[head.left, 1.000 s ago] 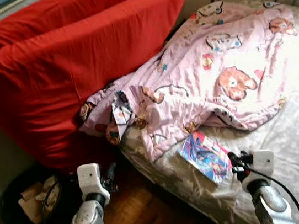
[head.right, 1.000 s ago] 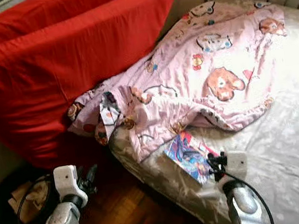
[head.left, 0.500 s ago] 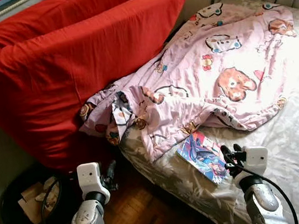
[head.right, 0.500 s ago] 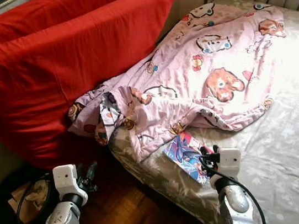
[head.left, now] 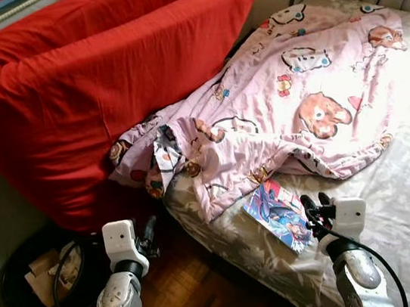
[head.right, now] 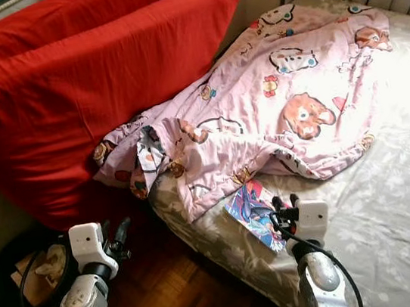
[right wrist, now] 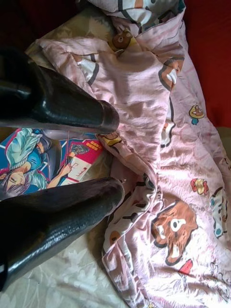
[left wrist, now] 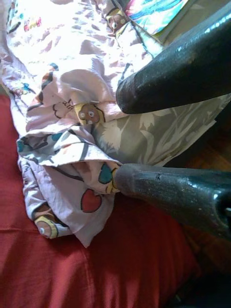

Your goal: Clean up the room

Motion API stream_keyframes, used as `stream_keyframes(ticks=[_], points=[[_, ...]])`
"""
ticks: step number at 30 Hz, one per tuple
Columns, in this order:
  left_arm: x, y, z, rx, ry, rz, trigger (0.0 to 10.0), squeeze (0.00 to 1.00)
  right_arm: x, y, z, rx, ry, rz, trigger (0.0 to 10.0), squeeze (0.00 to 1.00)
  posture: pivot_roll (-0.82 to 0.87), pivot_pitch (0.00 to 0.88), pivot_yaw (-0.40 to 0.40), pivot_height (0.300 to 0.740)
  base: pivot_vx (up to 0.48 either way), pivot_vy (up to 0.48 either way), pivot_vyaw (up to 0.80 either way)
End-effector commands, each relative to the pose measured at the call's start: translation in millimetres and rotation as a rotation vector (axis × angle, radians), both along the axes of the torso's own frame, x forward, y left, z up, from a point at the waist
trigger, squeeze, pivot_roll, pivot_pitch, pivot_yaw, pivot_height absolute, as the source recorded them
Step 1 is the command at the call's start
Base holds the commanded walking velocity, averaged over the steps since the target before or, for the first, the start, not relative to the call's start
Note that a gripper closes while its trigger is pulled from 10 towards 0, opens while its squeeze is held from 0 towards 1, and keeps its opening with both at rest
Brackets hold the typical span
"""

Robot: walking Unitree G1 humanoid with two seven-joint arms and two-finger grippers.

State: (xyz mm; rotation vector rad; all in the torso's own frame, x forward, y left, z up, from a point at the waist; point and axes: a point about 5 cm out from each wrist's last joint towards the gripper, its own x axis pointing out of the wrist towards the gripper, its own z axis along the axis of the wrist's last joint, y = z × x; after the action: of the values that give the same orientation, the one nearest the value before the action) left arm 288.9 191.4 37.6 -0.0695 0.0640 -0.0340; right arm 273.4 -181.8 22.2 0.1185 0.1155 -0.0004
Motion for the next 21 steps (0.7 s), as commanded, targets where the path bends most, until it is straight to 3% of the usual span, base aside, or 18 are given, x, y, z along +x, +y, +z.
stream_keyframes(ticks=[1,6,13,21], points=[[-3.0,0.7,-2.8,-0.003,0.017,0.009,10.0,0.0,-3.8,4.2,-3.9,-0.017,0.031,0.019,10.0,0.0,0.01,0.189,0.021,0.74,0.0,0.0,0.0],[-2.8,1.1,-2.1,-0.002,0.015,0.009,10.0,0.0,-3.0,4.4,-6.9,-0.028,0.066,0.027,10.0,0.0,0.01,0.195,0.02,0.731,0.0,0.0,0.0],[-4.4,-0.2,-2.9,-0.005,0.018,0.009,10.0,0.0,-4.1,5.3,-8.8,-0.044,0.08,0.051,10.0,0.0,0.01,0.202,0.02,0.686,0.0,0.0,0.0],[-4.9,-0.4,-3.1,-0.003,0.023,0.005,10.0,0.0,-5.2,8.7,-11.2,-0.039,0.081,0.051,10.0,0.0,0.01,0.205,0.024,0.686,0.0,0.0,0.0]])
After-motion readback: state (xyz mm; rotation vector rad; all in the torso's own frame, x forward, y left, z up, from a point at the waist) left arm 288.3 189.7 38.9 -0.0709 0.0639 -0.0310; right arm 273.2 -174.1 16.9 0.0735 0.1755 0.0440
